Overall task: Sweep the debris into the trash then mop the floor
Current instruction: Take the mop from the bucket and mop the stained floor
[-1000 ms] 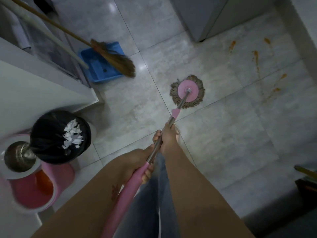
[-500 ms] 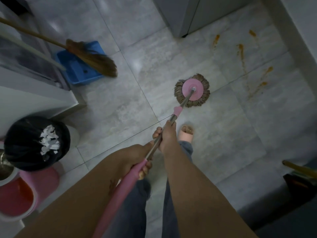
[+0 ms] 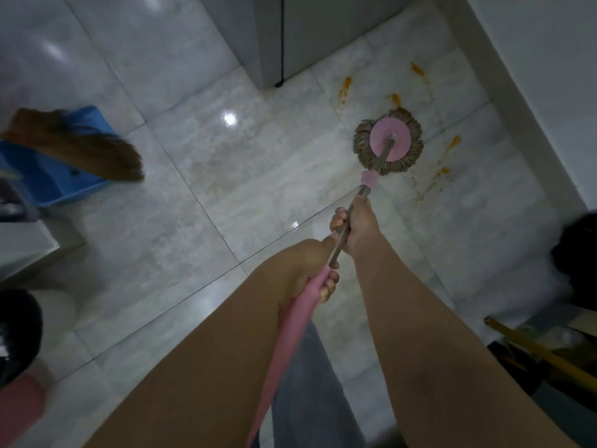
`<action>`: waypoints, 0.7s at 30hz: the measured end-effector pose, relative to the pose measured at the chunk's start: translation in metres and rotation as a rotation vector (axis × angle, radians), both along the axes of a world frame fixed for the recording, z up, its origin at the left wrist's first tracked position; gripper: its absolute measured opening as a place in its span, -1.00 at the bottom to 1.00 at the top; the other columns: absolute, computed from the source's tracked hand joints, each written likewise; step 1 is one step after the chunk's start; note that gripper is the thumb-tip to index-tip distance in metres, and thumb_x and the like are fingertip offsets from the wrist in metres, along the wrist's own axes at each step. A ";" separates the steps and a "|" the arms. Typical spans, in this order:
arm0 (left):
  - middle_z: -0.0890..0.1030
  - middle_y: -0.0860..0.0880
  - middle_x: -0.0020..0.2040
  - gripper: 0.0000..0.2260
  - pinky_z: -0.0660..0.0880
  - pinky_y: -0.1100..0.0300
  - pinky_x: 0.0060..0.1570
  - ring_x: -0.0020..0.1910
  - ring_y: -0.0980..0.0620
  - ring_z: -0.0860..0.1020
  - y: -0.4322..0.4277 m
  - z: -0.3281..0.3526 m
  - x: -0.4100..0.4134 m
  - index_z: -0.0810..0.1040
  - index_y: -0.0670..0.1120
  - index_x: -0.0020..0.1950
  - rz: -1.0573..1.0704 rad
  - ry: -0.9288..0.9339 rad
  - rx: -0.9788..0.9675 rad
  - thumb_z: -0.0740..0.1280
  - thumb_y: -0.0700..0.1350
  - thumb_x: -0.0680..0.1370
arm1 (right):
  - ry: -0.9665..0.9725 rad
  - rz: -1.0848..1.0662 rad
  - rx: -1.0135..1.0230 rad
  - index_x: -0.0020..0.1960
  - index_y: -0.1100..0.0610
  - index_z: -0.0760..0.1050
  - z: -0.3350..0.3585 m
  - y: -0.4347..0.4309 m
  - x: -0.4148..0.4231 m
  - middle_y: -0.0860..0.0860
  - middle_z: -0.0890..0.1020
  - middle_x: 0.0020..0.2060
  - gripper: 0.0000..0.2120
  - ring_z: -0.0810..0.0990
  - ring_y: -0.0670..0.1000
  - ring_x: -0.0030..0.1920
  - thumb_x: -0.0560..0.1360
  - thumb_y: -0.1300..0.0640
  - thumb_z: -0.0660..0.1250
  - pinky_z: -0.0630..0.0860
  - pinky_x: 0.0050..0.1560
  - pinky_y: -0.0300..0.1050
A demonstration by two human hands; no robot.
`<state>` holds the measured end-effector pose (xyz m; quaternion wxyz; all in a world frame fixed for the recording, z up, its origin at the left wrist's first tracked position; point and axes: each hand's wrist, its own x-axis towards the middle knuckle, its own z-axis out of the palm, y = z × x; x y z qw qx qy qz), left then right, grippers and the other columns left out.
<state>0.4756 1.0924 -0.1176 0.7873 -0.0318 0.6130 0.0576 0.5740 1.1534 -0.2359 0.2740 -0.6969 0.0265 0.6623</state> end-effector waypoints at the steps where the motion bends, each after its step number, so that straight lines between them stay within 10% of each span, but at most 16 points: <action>1: 0.35 -0.03 -0.42 -0.57 0.22 0.43 -0.69 -0.69 0.14 0.27 0.004 0.000 -0.001 0.37 -0.17 -0.09 -0.009 0.000 -0.005 0.13 0.21 0.61 | 0.005 0.010 -0.006 0.19 -0.06 0.26 0.000 0.003 0.000 0.00 0.29 -0.47 -0.88 0.27 -0.08 -0.67 0.69 -0.01 0.02 0.31 -0.61 -0.35; 21: 0.46 -0.07 -0.47 -0.57 0.36 0.31 -0.64 -0.61 0.06 0.36 -0.103 0.046 -0.117 0.44 -0.15 -0.11 0.082 0.075 -0.079 0.23 0.24 0.55 | 0.168 0.205 -0.040 0.38 -0.05 0.24 0.033 -0.094 -0.130 0.02 0.33 -0.53 -0.72 0.32 -0.05 -0.64 0.68 0.01 0.04 0.36 -0.57 -0.29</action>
